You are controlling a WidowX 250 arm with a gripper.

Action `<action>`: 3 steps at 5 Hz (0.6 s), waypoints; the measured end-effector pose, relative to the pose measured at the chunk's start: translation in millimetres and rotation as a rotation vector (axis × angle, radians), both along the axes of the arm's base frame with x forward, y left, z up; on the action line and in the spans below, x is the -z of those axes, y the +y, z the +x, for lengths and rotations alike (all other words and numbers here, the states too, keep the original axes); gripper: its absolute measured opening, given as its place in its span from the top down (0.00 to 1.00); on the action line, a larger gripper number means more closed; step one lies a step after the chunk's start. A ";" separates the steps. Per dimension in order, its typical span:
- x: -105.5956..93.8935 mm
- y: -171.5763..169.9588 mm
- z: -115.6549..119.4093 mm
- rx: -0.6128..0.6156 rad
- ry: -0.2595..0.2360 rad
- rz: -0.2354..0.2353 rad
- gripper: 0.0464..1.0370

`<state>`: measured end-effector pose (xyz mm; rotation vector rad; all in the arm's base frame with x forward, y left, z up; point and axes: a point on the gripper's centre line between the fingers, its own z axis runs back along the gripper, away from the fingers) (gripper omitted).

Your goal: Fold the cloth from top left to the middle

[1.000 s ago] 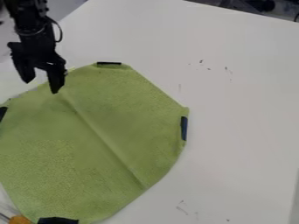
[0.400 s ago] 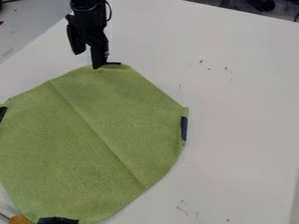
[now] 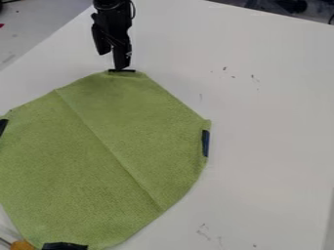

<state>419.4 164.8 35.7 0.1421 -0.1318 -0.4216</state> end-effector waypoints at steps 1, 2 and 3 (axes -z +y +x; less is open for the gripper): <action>9.2 0.3 10.0 0.023 0.016 -0.023 0.04; 14.2 0.7 14.1 0.036 0.034 -0.031 0.04; 13.6 1.2 12.8 0.027 0.041 -0.029 0.04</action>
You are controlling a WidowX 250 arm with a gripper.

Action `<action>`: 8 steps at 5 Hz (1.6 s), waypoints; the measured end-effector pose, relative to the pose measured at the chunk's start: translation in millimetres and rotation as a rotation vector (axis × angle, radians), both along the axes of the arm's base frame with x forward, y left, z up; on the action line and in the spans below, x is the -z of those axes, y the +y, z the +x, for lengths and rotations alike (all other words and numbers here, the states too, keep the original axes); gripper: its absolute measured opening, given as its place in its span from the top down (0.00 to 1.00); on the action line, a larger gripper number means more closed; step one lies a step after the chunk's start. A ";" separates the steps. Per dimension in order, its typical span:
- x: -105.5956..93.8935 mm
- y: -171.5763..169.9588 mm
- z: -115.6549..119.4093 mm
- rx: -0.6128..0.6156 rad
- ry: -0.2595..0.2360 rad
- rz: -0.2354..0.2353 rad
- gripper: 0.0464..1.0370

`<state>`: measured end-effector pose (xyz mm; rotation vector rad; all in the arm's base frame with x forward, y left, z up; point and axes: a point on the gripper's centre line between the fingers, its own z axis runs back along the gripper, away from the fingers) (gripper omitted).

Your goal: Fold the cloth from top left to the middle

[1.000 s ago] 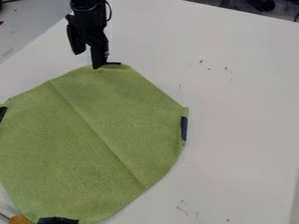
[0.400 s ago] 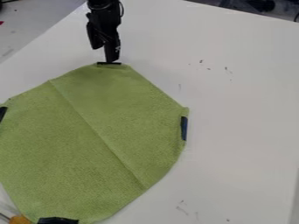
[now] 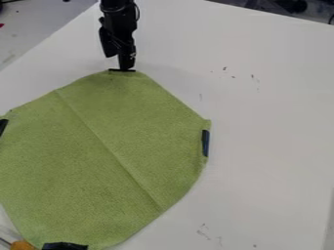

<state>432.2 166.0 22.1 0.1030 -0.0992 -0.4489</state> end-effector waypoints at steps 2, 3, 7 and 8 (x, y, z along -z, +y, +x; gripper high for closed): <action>-1.0 -3.9 -6.2 -0.009 0.005 0.027 0.04; -0.2 -7.3 -10.4 -0.011 0.005 0.019 0.04; 0.6 -1.6 -12.1 -0.039 -0.020 -0.034 0.55; 0.8 -2.9 -10.3 -0.037 -0.029 -0.043 0.81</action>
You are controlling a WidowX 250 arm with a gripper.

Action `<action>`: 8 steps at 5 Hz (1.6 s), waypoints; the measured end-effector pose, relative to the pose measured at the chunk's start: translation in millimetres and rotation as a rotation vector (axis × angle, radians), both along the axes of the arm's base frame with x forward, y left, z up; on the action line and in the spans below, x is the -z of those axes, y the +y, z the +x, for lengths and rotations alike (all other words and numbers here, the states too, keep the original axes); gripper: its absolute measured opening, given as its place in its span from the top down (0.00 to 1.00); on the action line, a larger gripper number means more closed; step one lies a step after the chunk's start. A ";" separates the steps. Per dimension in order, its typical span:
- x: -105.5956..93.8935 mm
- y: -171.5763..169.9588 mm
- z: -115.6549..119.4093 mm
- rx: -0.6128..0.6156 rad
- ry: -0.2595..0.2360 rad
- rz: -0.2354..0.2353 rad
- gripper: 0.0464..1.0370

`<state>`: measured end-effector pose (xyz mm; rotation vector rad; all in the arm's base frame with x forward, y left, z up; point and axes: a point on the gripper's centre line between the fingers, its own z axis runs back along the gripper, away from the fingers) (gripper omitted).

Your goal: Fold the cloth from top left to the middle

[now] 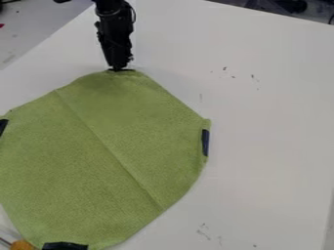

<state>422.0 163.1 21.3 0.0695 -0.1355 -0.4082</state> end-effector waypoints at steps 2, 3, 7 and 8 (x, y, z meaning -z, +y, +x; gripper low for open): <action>5.6 0.1 -4.4 0.004 0.011 0.004 0.72; -0.6 -2.4 -12.5 0.001 0.024 0.037 0.43; 6.3 -18.4 -13.3 -0.017 -0.013 -0.026 0.04; 11.1 -17.1 -1.5 0.005 -0.003 -0.041 0.04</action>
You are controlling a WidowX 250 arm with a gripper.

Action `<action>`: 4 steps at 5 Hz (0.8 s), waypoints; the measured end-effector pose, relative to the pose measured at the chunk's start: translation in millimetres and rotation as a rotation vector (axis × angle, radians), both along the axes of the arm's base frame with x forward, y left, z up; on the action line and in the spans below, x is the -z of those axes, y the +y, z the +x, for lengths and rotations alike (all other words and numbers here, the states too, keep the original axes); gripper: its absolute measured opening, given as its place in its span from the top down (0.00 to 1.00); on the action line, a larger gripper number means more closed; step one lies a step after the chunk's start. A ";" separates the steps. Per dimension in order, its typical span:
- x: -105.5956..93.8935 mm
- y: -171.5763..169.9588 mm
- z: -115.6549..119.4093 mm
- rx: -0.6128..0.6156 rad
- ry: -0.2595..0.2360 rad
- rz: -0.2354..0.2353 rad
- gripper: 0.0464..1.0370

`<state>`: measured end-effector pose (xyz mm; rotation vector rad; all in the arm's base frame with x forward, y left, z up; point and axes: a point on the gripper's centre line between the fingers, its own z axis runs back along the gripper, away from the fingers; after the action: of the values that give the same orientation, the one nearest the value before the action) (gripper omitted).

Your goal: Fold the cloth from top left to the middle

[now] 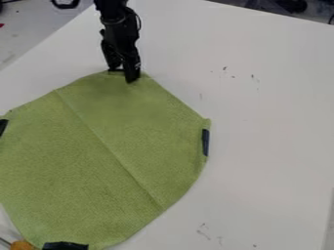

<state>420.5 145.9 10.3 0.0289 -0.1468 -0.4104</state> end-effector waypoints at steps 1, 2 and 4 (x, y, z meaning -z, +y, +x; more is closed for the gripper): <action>0.9 2.4 6.9 0.012 0.000 0.001 0.09; 0.8 2.4 7.6 0.007 -0.004 0.004 0.36; -0.7 1.2 6.8 0.033 -0.007 0.044 0.84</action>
<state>427.3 147.1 11.0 0.0714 -0.1452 -0.4465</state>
